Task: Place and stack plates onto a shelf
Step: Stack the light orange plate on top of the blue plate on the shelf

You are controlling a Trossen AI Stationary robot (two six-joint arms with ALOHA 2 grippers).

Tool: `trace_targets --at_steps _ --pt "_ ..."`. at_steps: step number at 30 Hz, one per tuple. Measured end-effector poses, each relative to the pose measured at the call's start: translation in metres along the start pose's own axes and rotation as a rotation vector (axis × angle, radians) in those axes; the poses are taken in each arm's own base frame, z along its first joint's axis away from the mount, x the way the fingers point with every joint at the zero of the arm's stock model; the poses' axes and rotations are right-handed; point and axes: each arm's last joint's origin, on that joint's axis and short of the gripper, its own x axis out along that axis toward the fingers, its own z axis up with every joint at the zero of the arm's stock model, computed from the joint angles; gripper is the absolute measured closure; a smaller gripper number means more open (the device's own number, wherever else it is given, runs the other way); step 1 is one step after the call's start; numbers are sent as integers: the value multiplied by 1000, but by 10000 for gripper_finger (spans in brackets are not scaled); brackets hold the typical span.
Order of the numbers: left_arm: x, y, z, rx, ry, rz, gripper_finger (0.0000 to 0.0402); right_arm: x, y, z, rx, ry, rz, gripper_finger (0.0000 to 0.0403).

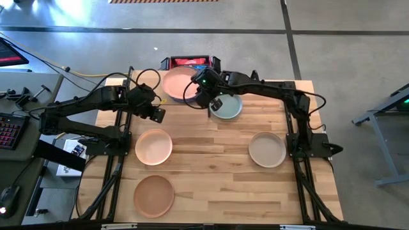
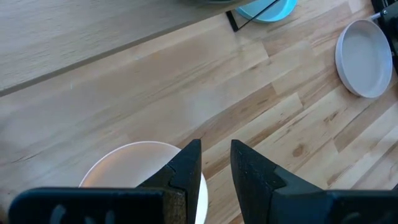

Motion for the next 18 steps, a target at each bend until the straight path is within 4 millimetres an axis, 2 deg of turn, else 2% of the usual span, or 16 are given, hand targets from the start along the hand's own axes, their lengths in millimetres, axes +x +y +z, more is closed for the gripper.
trace_targets --at_steps 9,18 --pt "0 0 0 0 0 0 326 0 0 -4 -1 82 -19 334" --pt "0 0 0 0 0 0 326 -1 1 -3 0 113 -21 331"
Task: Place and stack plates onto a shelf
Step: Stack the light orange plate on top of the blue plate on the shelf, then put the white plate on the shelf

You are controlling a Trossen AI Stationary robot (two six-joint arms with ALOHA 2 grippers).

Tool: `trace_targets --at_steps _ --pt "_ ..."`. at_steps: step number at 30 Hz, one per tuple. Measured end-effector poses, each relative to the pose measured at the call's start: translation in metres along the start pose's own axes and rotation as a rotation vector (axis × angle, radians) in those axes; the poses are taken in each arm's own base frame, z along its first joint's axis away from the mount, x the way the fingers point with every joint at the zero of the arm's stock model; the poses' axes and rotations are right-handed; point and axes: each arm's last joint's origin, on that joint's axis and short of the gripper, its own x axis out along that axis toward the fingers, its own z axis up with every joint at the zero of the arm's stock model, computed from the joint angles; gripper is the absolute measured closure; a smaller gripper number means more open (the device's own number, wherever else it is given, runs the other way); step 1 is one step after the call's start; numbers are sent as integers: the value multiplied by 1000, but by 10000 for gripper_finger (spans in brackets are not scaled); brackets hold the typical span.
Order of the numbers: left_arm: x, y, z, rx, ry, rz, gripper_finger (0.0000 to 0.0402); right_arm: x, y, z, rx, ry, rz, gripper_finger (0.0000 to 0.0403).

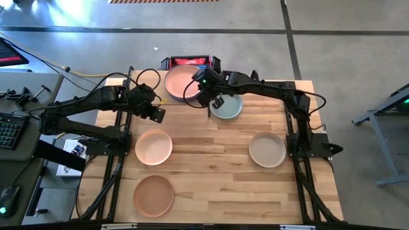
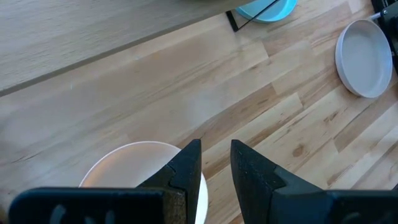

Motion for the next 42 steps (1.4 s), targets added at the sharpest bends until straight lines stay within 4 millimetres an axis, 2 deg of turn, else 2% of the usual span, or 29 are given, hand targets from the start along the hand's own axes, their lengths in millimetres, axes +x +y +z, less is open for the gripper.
trace_targets --at_steps 8,18,22,29,33,42 --pt "0 0 0 0 0 0 326 -5 4 5 -11 -5 18 331" --pt "4 -1 2 -2 -12 29 326 -27 1 -1 179 15 17 331" --pt "11 -3 3 4 10 49 326 -39 6 -7 308 50 77 331" --pt "22 -16 -7 57 133 9 326 -52 28 -19 621 125 352 331" --pt "26 -25 -15 13 188 -3 326 -56 37 -21 816 190 479 331" --pt "41 -43 -34 29 255 43 326 -62 48 -9 1088 296 530 331"
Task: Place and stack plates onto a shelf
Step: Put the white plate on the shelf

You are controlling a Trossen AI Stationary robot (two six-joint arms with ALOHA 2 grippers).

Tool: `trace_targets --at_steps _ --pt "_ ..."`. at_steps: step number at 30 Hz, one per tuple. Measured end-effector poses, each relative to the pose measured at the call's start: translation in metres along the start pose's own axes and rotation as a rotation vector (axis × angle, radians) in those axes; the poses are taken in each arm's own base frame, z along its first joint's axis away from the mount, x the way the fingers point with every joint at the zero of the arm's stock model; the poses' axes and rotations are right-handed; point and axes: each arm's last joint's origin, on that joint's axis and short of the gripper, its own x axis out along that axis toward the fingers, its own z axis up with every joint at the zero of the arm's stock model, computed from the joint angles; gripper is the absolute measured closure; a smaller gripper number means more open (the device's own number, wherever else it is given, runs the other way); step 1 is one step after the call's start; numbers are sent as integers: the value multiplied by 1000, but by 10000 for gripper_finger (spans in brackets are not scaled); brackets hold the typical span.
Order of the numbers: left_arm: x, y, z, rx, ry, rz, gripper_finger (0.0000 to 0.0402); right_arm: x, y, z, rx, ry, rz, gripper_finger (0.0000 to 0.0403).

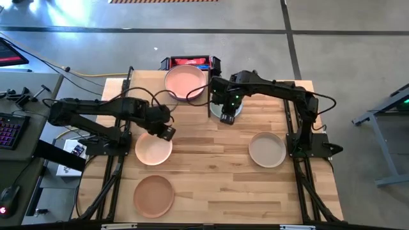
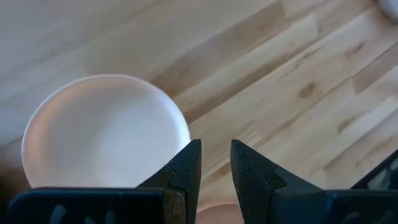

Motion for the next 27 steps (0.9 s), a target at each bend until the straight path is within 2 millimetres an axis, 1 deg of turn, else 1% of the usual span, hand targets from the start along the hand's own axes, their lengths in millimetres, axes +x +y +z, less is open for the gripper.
trace_targets --at_steps 5,12,15,18,23,27 --pt "14 -9 -5 43 40 41 326 1 20 -1 80 11 10 331" --pt "34 -21 -14 96 94 106 326 2 59 -7 114 42 25 331" --pt "44 -25 -18 102 114 135 326 2 75 -12 80 69 27 331" --pt "55 -29 -20 91 131 172 326 2 88 -19 28 103 -6 331" --pt "74 -33 -22 64 143 248 326 0 102 -32 -51 176 -82 331" --pt "86 -35 -23 23 143 296 326 -5 112 -36 -124 150 -89 331"
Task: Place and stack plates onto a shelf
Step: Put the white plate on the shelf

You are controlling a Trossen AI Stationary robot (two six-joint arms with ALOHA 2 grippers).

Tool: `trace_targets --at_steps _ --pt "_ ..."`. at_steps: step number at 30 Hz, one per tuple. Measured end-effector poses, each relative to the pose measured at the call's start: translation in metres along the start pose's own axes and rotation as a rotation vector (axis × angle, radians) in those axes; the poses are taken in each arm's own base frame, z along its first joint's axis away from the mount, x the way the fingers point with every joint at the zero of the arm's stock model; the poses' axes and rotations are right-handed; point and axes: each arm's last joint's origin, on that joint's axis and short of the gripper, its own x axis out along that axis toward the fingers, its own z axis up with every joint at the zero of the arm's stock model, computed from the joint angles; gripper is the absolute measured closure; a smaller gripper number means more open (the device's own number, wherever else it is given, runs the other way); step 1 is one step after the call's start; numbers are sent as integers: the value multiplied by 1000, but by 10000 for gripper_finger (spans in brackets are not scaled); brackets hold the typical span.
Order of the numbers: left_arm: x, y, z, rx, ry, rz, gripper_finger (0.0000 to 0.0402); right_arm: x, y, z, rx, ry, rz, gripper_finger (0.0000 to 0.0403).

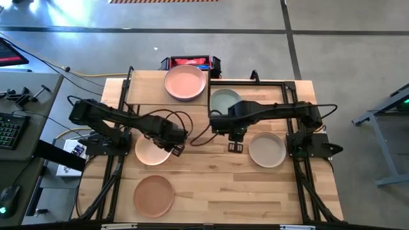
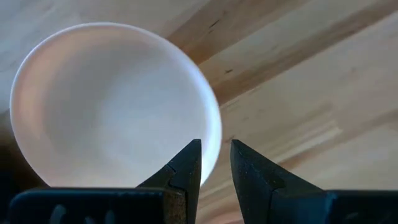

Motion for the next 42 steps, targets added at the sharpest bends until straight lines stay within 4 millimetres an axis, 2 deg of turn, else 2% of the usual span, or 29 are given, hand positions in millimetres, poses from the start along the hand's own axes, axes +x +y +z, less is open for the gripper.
trace_targets --at_steps 5,13,20,27,42 --pt "7 -4 -1 -56 -1 29 326 -14 3 -10 -17 -47 -17 331" --pt "13 -7 -2 -134 -6 52 326 -47 -7 -33 6 -165 -82 331" --pt "31 -15 0 -142 8 93 326 -63 -13 -48 18 -231 -123 331" --pt "46 -25 4 -144 18 78 326 -67 -15 -51 15 -244 -128 331" --pt "80 -30 4 -161 85 190 326 -67 -15 -50 22 -244 -127 331"
